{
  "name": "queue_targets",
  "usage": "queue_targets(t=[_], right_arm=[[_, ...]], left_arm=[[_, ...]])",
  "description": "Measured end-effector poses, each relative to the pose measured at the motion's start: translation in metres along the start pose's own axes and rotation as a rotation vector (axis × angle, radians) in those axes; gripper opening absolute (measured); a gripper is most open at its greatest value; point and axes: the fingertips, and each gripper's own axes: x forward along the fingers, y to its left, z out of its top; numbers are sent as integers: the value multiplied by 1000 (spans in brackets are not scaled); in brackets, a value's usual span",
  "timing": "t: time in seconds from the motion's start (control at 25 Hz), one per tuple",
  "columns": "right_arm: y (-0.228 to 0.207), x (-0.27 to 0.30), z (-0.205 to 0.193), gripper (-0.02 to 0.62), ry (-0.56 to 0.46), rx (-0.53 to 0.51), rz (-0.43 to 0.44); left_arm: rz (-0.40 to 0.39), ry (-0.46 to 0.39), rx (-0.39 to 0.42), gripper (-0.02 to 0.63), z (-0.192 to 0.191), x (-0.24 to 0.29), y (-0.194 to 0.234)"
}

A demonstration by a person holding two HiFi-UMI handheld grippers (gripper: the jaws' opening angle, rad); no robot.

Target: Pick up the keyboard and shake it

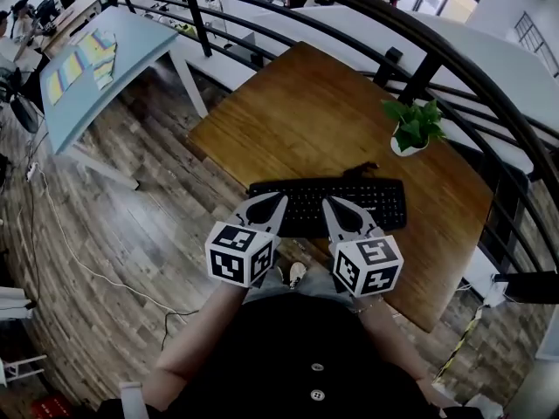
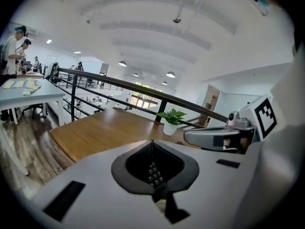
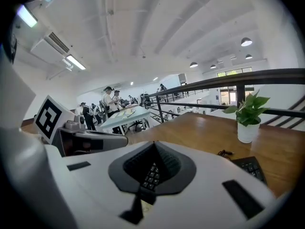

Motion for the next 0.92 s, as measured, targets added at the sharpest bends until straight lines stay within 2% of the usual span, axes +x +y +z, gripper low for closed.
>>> queue_targets(t=[0.36,0.92], right_arm=[[-13,-5,-3,26,8,13,-38],[-20,-9,-10,26,19,51,-34]], left_arm=[[93,3,-19,18,-4,-7,15],[107,29,-41,17,-16,-13,18]])
